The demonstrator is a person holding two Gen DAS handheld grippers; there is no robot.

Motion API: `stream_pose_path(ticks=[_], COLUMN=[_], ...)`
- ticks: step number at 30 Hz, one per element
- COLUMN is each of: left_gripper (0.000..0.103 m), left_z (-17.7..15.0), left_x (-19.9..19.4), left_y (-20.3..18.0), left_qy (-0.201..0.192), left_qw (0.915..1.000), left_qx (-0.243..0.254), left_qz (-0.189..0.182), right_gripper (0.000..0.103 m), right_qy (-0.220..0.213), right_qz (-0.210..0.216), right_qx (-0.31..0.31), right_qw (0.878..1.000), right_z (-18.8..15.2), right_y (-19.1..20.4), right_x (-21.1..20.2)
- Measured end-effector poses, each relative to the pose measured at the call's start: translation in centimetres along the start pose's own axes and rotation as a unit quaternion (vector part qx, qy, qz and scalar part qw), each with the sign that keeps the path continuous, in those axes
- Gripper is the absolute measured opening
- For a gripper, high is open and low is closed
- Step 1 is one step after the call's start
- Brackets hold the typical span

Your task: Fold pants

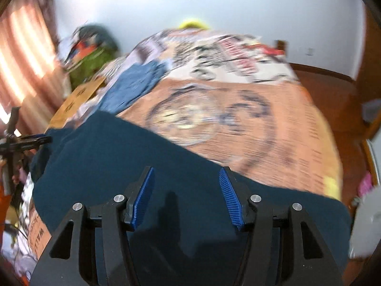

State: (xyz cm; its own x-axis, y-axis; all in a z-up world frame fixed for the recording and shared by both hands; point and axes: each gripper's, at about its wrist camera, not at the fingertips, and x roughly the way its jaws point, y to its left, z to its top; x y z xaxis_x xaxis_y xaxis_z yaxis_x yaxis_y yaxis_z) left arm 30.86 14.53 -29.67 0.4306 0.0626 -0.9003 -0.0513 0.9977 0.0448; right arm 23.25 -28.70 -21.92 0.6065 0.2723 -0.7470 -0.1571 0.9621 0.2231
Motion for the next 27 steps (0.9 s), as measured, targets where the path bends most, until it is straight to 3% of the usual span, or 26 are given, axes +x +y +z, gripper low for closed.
stream_pose_path(ticks=[4,8,13,19,23,27], left_gripper=[0.069,0.071,0.071,0.070,0.070,0.072], left_z=[-1.3,-1.8,-2.1,-2.2,-0.9,0.4], left_x=[4.0,4.3,4.1,1.9,-2.4,-6.7], left_y=[1.7,2.5,1.5,1.5,-3.0,-10.4], left_qy=[0.034,0.019,0.028,0.044,-0.002,-0.056], left_qw=[0.9986,0.9996,0.9980,0.9976,0.9984,0.9926], left_qx=[0.008,0.000,0.030,0.006,0.039,0.107], left_qz=[0.040,0.019,0.047,0.053,0.041,0.006], right_gripper=[0.055,0.063,0.073,0.073,0.074,0.074], right_qy=[0.078,0.102,0.113,0.094,0.078,0.044], right_qz=[0.008,0.012,0.013,0.002,-0.032,-0.075], right_qx=[-0.026,-0.029,0.015,0.080,0.113,0.154], right_qw=[0.997,0.994,0.993,0.992,0.990,0.984], right_z=[0.6,-0.1,-3.7,-9.8,-12.5,-13.7], right_y=[1.0,-0.2,-3.4,-6.7,-7.5,-8.8], right_x=[4.8,4.0,1.2,-3.9,-6.7,-9.7])
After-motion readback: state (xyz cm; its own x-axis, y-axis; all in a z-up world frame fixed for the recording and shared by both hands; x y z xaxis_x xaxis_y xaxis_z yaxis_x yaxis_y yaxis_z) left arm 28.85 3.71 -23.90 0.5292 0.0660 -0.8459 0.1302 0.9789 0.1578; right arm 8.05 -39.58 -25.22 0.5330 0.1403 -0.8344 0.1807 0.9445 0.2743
